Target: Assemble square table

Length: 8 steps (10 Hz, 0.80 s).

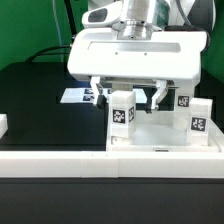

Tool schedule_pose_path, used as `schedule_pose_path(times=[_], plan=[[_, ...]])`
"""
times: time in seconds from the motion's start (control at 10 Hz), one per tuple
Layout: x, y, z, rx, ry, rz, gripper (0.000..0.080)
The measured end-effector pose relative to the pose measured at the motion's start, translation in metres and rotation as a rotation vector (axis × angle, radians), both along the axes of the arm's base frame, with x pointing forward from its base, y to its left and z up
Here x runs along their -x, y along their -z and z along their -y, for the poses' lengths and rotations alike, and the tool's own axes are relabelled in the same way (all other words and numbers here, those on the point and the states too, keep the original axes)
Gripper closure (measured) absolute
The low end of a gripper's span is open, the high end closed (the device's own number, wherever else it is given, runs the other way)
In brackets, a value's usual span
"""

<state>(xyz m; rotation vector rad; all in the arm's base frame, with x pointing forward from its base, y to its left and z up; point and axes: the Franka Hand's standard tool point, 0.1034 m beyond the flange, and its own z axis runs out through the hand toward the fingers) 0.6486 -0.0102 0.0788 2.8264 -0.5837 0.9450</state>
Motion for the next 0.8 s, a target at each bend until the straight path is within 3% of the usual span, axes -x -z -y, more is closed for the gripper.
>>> schedule_pose_path(times=[0.1,0.3,0.4,0.8], plan=[[-0.005,-0.016,0.02,-0.029,0.012,-0.035,0.0151],[-0.012,-0.042,0.033,-0.135,0.037,-0.099,0.0151],[-0.015,-0.044,0.028,-0.159,0.035,-0.113,0.0151],[-0.012,-0.04,0.022,-0.355,0.044,-0.496,0.0151]])
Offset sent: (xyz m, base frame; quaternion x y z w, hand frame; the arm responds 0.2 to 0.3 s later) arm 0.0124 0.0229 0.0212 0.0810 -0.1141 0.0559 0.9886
